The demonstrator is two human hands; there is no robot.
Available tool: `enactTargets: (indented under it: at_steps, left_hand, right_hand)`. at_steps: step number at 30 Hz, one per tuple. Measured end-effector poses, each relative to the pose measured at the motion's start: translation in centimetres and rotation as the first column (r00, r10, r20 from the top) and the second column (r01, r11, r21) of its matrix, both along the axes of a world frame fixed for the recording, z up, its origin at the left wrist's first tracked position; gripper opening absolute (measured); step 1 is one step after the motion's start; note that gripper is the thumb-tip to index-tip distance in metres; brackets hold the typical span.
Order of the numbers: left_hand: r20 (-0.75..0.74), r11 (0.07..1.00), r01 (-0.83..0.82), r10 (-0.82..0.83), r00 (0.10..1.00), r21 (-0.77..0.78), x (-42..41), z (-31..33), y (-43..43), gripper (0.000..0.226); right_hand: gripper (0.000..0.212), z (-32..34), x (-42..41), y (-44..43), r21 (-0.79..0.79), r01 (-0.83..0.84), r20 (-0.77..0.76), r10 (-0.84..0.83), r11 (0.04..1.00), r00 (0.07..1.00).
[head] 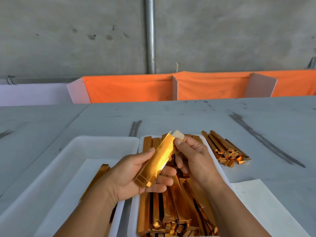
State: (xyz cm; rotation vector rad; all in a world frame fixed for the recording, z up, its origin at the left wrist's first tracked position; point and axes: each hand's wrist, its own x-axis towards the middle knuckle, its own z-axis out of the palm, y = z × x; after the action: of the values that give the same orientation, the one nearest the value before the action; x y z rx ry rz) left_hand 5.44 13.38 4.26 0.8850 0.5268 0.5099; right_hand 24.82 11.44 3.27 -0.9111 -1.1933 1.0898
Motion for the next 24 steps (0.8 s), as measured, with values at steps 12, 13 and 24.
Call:
enactTargets:
  at_steps: [12,13,24]
  left_hand:
    - [-0.18,0.673,-0.209,0.459,0.87,0.71,1.1,-0.7,-0.2,0.043]
    - [-0.188,0.655,-0.189,0.461,0.867,0.732,1.1,-0.8,-0.3,0.04]
    - [-0.184,0.438,-0.134,0.608,0.772,0.889,1.2,-1.3,-0.6,0.036]
  right_hand:
    - [0.038,0.1,-0.2,0.0,-0.029,-0.05,-0.023,0.05,0.998,0.998]
    - [0.043,0.1,-0.2,0.0,-0.047,-0.047,-0.034,0.046,0.998,0.998]
    - [0.027,0.2,-0.2,-0.2,-0.011,-0.137,-0.041,0.136,0.991,0.99]
